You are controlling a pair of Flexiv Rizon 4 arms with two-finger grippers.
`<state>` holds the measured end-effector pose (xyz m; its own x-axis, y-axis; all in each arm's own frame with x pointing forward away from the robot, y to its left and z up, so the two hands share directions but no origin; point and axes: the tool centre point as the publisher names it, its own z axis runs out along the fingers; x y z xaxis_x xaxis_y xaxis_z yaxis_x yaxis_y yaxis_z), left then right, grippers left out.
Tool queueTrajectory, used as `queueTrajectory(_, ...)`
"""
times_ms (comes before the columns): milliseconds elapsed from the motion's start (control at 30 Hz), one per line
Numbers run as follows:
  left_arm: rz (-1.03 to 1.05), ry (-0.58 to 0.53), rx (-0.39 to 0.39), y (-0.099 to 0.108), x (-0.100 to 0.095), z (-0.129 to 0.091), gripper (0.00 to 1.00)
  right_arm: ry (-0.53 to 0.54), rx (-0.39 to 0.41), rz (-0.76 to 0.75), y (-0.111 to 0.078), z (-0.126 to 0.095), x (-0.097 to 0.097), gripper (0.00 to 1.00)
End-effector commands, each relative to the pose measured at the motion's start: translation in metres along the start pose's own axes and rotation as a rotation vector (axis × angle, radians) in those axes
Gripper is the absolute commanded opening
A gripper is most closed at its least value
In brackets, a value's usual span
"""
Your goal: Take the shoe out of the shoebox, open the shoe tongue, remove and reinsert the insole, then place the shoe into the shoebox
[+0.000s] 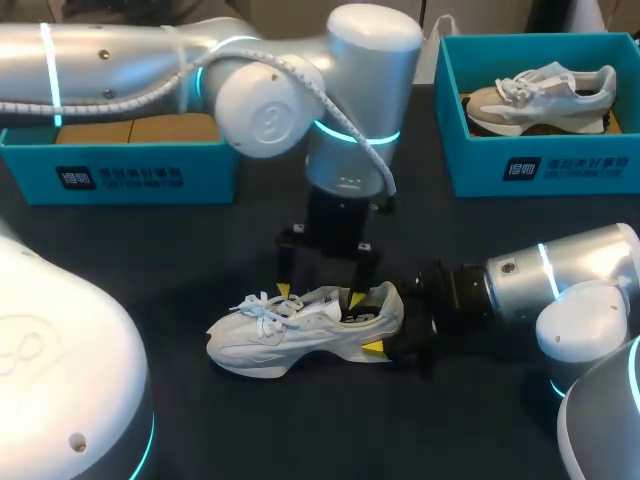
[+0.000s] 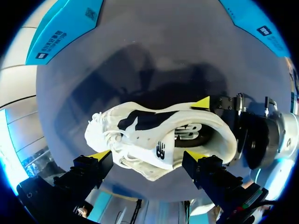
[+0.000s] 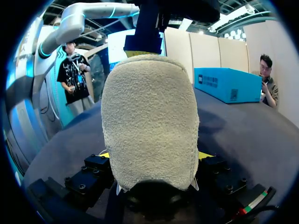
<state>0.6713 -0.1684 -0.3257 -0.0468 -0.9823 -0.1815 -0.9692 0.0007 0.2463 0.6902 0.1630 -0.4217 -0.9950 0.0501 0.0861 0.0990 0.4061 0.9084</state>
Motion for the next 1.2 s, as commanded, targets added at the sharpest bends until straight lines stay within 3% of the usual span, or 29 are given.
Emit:
queueTrajectory(33, -0.014, -0.056, 0.007, 0.000, 0.007, 0.006, 1.00, 0.000, 0.007, 0.002, 0.002, 0.002, 0.000, 0.00)
queueTrajectory(233, -0.068, -0.100, 0.021, -0.005, 0.009, 0.013, 1.00, 0.000, 0.007, 0.002, 0.002, 0.002, 0.000, 0.00)
queueTrajectory(400, -0.107, -0.125, 0.014, -0.009, 0.005, 0.015, 0.90, 0.000, 0.007, 0.002, 0.002, 0.002, 0.000, 0.00)
queueTrajectory(500, -0.122, -0.143, 0.007, -0.012, 0.002, 0.015, 0.91, 0.000, 0.007, 0.002, 0.002, 0.002, 0.000, 0.00)
queueTrajectory(633, -0.132, -0.157, -0.003, -0.015, -0.002, 0.015, 0.75, 0.000, 0.007, 0.002, 0.002, 0.002, 0.000, 0.00)
queueTrajectory(700, -0.129, -0.161, -0.005, -0.013, -0.006, 0.014, 0.59, 0.000, 0.007, 0.002, 0.002, 0.002, 0.000, 0.00)
queueTrajectory(833, -0.121, -0.172, 0.003, -0.008, -0.011, 0.012, 0.50, 0.000, 0.007, 0.002, 0.002, 0.002, 0.000, 0.00)
queueTrajectory(967, -0.113, -0.169, 0.000, -0.007, -0.014, 0.011, 0.52, 0.000, 0.007, 0.002, 0.002, 0.002, 0.000, 0.00)
queueTrajectory(1200, -0.080, -0.144, 0.001, 0.002, -0.015, 0.004, 0.42, 0.000, 0.007, 0.002, 0.002, 0.002, 0.000, 0.00)
